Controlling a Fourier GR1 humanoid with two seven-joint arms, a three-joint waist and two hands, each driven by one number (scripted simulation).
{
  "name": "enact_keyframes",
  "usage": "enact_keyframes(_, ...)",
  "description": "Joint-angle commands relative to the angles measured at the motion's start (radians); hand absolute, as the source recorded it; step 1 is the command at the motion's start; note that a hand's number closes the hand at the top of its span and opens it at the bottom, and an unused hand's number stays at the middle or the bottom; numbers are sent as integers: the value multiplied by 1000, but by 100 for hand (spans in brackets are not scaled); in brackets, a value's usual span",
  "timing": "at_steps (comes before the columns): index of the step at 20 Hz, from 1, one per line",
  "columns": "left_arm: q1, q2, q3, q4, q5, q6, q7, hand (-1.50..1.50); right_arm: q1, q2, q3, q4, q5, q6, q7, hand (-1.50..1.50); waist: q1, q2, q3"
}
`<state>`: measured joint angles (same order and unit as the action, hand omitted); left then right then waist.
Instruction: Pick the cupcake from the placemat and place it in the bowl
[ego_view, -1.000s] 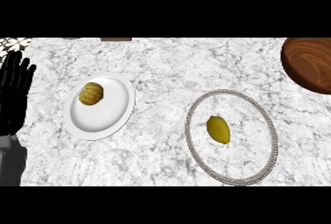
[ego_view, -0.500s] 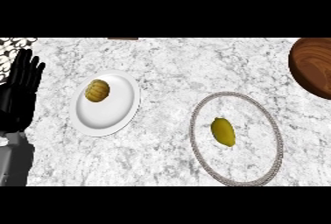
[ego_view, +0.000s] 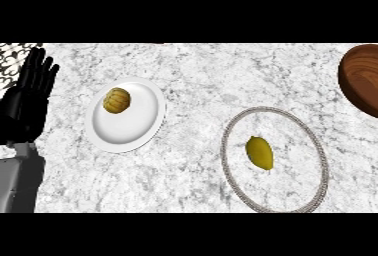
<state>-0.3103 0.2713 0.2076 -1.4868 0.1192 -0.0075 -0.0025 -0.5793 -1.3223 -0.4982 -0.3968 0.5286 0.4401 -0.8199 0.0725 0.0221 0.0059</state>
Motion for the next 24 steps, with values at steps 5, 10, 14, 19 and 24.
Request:
enact_keyframes(5,-30,3,-20,-4,-11,-3,20,0,-134,61,139,-7,45,171,-33,150,16,0,-1)
enact_keyframes(10,-2,24,10,14,13,-32,-4,0,-228,144,213,4,71,171,27,150,11,-3,-3)
enact_keyframes(14,-28,14,14,28,6,-9,-4,0,-266,248,272,34,115,88,58,150,-4,-2,-2)
enact_keyframes(19,12,14,24,28,17,-27,-31,0,-319,323,309,94,173,-56,107,150,-12,-2,-3)
enact_keyframes(24,23,-10,-7,-41,-11,15,16,0,-304,420,296,194,189,-193,214,150,-3,-1,-1)
